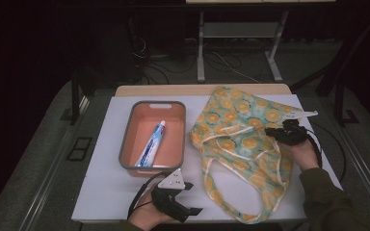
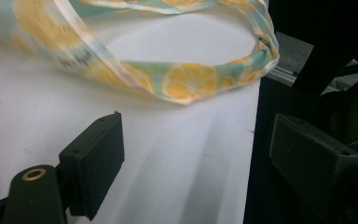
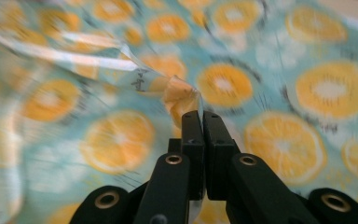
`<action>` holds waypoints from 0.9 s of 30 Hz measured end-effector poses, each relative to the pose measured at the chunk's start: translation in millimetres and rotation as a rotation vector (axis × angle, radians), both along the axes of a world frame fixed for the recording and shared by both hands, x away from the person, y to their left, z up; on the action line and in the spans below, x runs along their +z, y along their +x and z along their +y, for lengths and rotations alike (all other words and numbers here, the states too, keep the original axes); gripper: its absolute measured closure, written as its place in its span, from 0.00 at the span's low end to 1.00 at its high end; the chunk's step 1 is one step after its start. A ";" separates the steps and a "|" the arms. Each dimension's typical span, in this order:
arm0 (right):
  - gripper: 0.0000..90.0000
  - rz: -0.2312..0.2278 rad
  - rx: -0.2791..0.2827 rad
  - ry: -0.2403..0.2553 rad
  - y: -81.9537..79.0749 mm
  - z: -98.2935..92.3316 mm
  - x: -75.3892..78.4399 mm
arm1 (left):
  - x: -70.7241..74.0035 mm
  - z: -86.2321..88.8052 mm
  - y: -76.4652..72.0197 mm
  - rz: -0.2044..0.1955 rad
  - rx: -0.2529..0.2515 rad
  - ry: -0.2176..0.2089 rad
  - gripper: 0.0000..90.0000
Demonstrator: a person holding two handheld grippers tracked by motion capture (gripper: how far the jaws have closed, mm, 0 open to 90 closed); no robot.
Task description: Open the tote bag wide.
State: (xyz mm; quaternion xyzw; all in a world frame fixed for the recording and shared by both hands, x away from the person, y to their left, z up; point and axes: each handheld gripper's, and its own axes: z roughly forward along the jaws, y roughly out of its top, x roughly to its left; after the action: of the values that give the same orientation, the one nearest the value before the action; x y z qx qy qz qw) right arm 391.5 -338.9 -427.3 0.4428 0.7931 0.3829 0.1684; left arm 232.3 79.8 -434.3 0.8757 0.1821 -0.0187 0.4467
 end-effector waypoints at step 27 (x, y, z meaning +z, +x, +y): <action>0.64 0.008 0.345 -0.018 -76.8 55.8 30.4 | 0.7 -0.3 -0.1 0.003 -0.005 -0.005 0.18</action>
State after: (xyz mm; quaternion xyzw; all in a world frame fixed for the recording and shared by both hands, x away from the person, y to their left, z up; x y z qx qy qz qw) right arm 314.7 -283.1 -396.9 0.3003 0.8612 0.3974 0.1010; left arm 232.3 79.5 -433.7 0.8750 0.1806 -0.0217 0.4486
